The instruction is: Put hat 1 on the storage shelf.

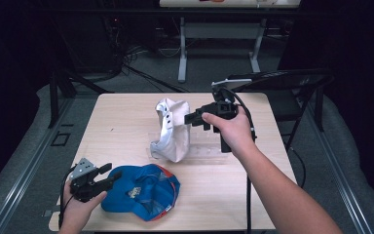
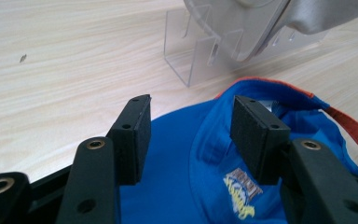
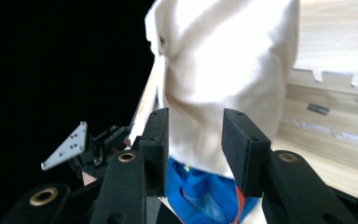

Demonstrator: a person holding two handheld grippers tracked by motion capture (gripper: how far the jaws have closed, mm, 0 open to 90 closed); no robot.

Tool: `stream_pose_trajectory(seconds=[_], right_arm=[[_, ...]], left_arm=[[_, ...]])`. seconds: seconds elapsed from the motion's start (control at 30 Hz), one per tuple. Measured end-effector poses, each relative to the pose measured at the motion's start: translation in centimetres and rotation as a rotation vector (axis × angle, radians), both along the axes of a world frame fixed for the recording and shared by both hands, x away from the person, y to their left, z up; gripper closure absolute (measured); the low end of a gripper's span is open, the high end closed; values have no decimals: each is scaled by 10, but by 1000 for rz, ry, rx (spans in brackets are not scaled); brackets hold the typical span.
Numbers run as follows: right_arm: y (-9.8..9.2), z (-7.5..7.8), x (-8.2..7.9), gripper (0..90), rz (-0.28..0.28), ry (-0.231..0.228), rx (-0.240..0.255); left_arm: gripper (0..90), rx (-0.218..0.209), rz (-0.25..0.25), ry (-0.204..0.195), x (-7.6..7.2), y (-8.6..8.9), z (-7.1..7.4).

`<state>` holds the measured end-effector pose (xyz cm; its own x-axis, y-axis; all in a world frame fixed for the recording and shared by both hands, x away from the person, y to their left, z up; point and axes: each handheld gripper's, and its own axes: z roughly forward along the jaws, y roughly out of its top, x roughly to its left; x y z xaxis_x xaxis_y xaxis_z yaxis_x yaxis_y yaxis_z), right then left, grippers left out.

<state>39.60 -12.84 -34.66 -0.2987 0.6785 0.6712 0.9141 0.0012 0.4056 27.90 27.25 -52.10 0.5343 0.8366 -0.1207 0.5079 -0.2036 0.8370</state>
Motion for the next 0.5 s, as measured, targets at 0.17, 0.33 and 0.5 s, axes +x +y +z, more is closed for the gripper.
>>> stream_pose_trajectory(seconds=[0.17,0.33,0.5], right_arm=[[-10,-7,-16,620,-10,-25,-33],[-13,-22,-25,619,-10,-24,-56],[-14,-41,-30,620,-13,-6,-72]], left_arm=[[487,-2,18,-3,-2,8,-4],[495,-11,36,7,2,14,-9],[495,-14,57,15,4,21,-13]])
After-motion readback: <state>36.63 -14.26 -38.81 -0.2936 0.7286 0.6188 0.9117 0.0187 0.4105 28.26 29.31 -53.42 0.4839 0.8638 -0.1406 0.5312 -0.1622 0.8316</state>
